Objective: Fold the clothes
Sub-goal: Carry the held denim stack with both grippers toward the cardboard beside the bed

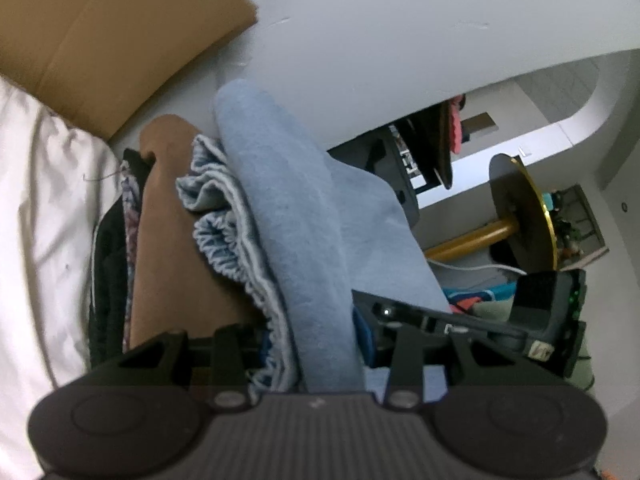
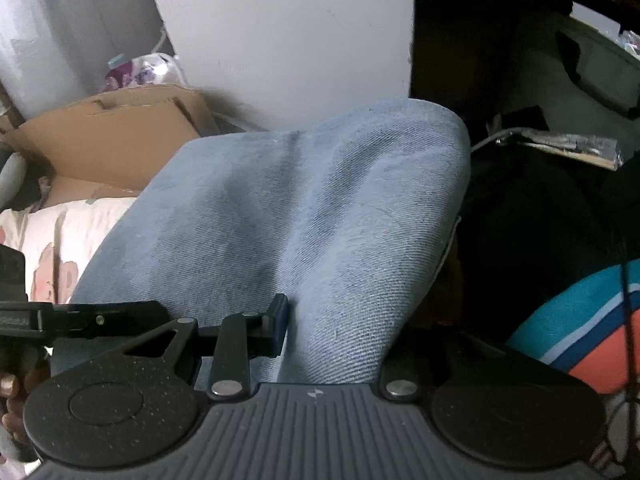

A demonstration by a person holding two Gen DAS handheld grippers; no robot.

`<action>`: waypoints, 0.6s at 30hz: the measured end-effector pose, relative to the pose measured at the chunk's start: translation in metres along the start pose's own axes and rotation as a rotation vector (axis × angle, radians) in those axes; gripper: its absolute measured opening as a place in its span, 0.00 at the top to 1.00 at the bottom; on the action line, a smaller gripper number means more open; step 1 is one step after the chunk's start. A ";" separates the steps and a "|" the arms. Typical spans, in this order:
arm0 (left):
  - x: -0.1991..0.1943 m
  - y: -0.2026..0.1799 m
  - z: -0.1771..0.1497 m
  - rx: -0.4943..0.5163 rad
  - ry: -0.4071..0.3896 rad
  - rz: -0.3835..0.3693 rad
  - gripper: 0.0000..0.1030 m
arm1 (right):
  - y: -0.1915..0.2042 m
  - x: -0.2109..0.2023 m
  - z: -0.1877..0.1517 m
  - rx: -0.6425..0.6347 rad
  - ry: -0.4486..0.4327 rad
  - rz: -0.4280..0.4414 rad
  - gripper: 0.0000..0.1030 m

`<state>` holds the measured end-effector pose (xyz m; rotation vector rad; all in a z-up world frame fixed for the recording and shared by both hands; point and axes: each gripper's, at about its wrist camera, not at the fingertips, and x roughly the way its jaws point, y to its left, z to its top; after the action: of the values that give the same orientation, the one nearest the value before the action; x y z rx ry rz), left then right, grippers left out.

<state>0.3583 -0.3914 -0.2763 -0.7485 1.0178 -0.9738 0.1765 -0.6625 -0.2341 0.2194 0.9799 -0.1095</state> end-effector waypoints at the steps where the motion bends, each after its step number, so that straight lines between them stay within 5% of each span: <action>1: 0.002 0.004 0.000 -0.008 0.003 0.004 0.61 | -0.001 0.004 -0.001 0.004 0.004 0.000 0.70; 11: -0.017 0.005 0.006 -0.038 0.075 0.078 0.60 | -0.009 0.021 -0.008 0.010 0.026 0.048 0.68; 18: -0.045 -0.035 0.042 0.102 0.127 0.184 0.60 | -0.013 0.023 -0.009 0.056 0.010 0.050 0.66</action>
<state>0.3780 -0.3609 -0.2148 -0.5045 1.1180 -0.9149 0.1796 -0.6734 -0.2596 0.2961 0.9817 -0.0898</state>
